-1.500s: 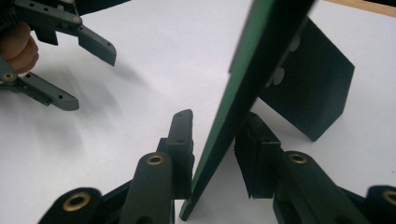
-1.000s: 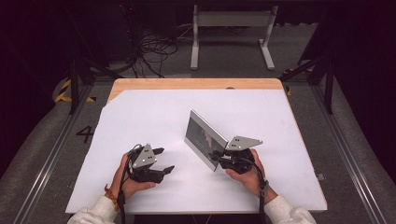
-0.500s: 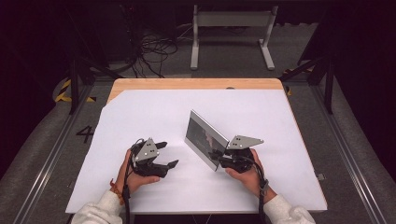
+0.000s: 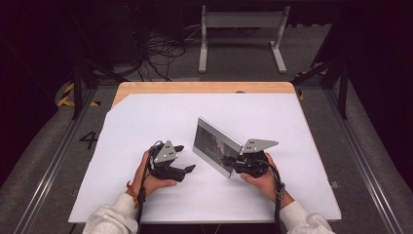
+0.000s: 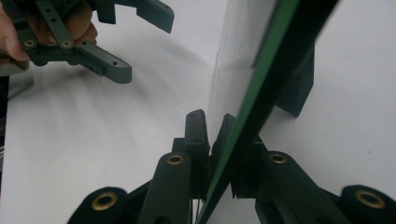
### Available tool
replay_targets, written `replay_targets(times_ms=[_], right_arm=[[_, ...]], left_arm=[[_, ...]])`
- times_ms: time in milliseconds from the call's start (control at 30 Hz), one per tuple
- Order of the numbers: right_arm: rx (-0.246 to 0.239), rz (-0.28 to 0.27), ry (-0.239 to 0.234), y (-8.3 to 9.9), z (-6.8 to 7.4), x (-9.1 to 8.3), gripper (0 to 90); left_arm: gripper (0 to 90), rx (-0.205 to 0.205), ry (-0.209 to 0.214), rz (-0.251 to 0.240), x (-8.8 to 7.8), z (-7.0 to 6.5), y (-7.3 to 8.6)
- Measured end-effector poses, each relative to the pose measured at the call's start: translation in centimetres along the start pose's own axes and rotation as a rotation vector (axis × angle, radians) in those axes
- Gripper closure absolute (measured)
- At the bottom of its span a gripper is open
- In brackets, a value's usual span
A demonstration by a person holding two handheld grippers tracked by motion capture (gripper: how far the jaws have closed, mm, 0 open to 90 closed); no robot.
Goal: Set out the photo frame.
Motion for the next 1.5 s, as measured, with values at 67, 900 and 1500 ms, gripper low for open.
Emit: replay_targets(times_ms=[67, 900, 1500], right_arm=[[0.000, 0.003, -0.001, 0.0, -0.1, -0.1, 81.3], [-0.009, -0.027, 0.032, 0.7, 0.0, -1.4, 82.6], [-0.007, 0.001, 0.057, 1.4, 0.0, -1.6, 79.6]], left_arm=[[22.7, -0.004, 0.001, 0.001, 0.3, 0.2, 0.0], [21.2, -0.036, 0.044, -0.002, 4.1, 2.2, -1.9], [21.4, -0.038, 0.123, 0.052, 6.3, 1.6, -2.1]])
Point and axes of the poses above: each handheld gripper's, and its own axes: x roughly forward along the jaws, y roughly out of its underside, z roughly to its left, the point moved 9 cm from there along x, roughly forward along the jaws, and after that the axes turned 4 degrees about -y, right-handed, at the moved point
